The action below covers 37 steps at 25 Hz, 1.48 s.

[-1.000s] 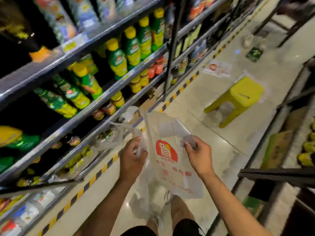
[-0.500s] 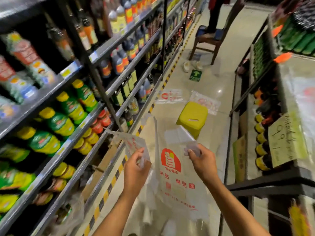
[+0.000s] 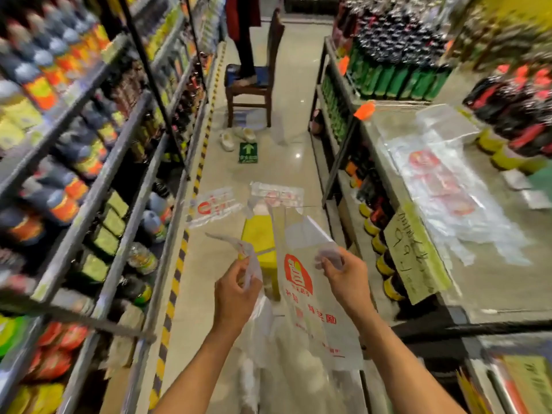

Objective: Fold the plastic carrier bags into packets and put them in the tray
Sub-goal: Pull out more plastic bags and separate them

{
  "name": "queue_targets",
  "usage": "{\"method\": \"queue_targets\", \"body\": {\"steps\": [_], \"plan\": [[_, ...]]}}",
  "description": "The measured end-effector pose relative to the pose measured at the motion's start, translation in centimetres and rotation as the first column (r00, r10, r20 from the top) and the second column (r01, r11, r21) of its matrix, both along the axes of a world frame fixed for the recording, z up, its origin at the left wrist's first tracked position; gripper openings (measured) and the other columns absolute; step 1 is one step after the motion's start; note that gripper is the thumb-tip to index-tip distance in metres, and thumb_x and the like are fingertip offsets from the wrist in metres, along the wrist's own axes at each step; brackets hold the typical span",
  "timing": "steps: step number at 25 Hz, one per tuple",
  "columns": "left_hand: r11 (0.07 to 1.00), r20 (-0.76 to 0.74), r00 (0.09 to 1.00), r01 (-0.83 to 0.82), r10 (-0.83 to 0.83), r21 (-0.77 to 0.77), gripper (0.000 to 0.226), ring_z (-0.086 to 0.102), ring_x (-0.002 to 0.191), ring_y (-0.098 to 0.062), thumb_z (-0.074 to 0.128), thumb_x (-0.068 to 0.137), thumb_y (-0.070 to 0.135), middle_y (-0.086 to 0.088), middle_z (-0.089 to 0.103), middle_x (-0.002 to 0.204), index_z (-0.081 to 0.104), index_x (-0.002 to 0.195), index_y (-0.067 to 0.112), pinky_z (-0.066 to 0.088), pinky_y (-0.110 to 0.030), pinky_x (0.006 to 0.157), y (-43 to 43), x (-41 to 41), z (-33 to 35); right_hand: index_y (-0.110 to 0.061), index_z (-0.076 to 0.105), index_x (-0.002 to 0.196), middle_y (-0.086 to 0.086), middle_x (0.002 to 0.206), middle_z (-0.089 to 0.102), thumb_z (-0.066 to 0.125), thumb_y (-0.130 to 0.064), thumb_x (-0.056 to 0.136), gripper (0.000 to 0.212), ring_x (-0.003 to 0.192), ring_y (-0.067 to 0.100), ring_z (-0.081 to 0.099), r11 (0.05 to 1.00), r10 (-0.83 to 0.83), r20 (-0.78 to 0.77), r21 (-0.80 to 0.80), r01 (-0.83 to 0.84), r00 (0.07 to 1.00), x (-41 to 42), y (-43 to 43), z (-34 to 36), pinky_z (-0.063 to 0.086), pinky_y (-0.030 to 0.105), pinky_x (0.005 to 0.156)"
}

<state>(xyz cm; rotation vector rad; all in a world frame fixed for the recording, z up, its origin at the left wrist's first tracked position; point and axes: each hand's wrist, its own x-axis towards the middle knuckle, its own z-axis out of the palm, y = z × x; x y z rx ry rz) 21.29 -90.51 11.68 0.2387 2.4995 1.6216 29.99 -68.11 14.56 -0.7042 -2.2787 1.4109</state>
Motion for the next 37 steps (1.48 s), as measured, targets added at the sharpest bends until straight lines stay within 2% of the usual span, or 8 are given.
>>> {"method": "queue_targets", "body": {"steps": [2, 7, 13, 18, 24, 29, 34, 37], "plan": [[0.997, -0.001, 0.997, 0.078, -0.078, 0.003, 0.02, 0.061, 0.071, -0.003, 0.066, 0.076, 0.037, 0.011, 0.068, 0.081, 0.064, 0.092, 0.026, 0.048, -0.03, 0.061, 3.2, -3.6, 0.8, -0.02, 0.072, 0.092, -0.005, 0.09, 0.074, 0.065, -0.007, 0.096, 0.016, 0.079, 0.008, 0.073, 0.998, -0.065, 0.027, -0.013, 0.066, 0.997, -2.2, 2.3, 0.6, 0.061, 0.044, 0.075], [0.968, -0.059, 0.966, 0.252, -0.251, 0.007, 0.027, 0.058, 0.069, 0.008, 0.075, 0.082, 0.008, 0.017, 0.062, 0.072, 0.057, 0.084, 0.029, 0.038, -0.008, 0.058, 12.3, -10.3, 3.6, -0.031, 0.069, 0.089, -0.011, 0.084, 0.075, 0.063, -0.012, 0.096, 0.021, 0.076, 0.006, 0.074, 0.973, -0.231, 0.073, 0.025, 0.229, 0.97, -5.8, 8.8, 1.5, 0.06, 0.047, 0.075], [0.929, -0.08, 0.928, 0.368, -0.365, 0.033, 0.014, 0.06, 0.071, -0.006, 0.072, 0.085, 0.015, 0.017, 0.067, 0.08, 0.064, 0.087, 0.027, 0.046, -0.027, 0.06, 24.8, -14.2, 5.2, -0.023, 0.071, 0.09, -0.002, 0.093, 0.076, 0.064, -0.002, 0.094, 0.023, 0.07, 0.003, 0.072, 0.922, -0.386, 0.045, -0.004, 0.386, 0.922, -7.7, 18.0, 3.6, 0.056, 0.028, 0.068], [0.904, -0.123, 0.902, 0.424, -0.415, 0.062, 0.014, 0.06, 0.072, -0.003, 0.07, 0.084, 0.017, 0.016, 0.066, 0.078, 0.063, 0.085, 0.029, 0.048, -0.025, 0.065, 38.3, -15.2, 7.3, -0.03, 0.072, 0.088, -0.01, 0.087, 0.076, 0.064, -0.015, 0.089, 0.017, 0.075, 0.009, 0.074, 0.904, -0.428, 0.027, 0.005, 0.428, 0.904, -8.7, 29.6, 4.5, 0.061, 0.039, 0.074], [0.885, -0.187, 0.871, 0.465, -0.454, 0.022, 0.013, 0.064, 0.077, -0.015, 0.065, 0.078, 0.034, 0.009, 0.07, 0.084, 0.065, 0.091, 0.029, 0.051, -0.032, 0.068, 53.2, -14.9, 9.8, -0.024, 0.071, 0.091, -0.007, 0.086, 0.076, 0.063, -0.001, 0.091, 0.024, 0.066, 0.005, 0.072, 0.882, -0.472, 0.009, -0.015, 0.472, 0.882, -8.0, 43.2, 7.5, 0.058, 0.03, 0.07], [0.862, -0.222, 0.838, 0.506, -0.498, -0.026, 0.009, 0.057, 0.073, -0.009, 0.069, 0.084, 0.023, 0.012, 0.065, 0.079, 0.063, 0.089, 0.025, 0.042, -0.028, 0.068, 61.5, -15.1, 11.2, -0.02, 0.072, 0.087, -0.003, 0.085, 0.076, 0.062, 0.002, 0.088, 0.024, 0.064, 0.009, 0.073, 0.845, -0.534, 0.034, -0.008, 0.534, 0.845, -6.4, 51.7, 7.8, 0.06, 0.035, 0.072], [0.805, -0.222, 0.779, 0.592, -0.586, -0.045, 0.013, 0.056, 0.071, -0.013, 0.068, 0.086, 0.022, 0.012, 0.062, 0.078, 0.056, 0.085, 0.026, 0.046, -0.033, 0.066, 68.8, -15.4, 10.6, -0.018, 0.073, 0.089, -0.003, 0.086, 0.076, 0.062, -0.009, 0.088, 0.014, 0.066, 0.011, 0.073, 0.808, -0.586, 0.153, 0.042, 0.588, 0.796, -5.9, 58.6, 6.1, 0.061, 0.039, 0.072], [0.766, -0.209, 0.744, 0.642, -0.634, -0.037, 0.025, 0.048, 0.064, -0.009, 0.068, 0.086, 0.019, 0.015, 0.05, 0.068, 0.047, 0.079, 0.032, 0.04, -0.033, 0.062, 73.7, -15.4, 9.4, -0.016, 0.071, 0.087, 0.003, 0.088, 0.074, 0.061, -0.02, 0.081, 0.012, 0.083, 0.025, 0.07, 0.79, -0.613, 0.242, 0.15, 0.595, 0.753, -6.0, 63.0, 4.2, 0.058, 0.044, 0.076]]}}
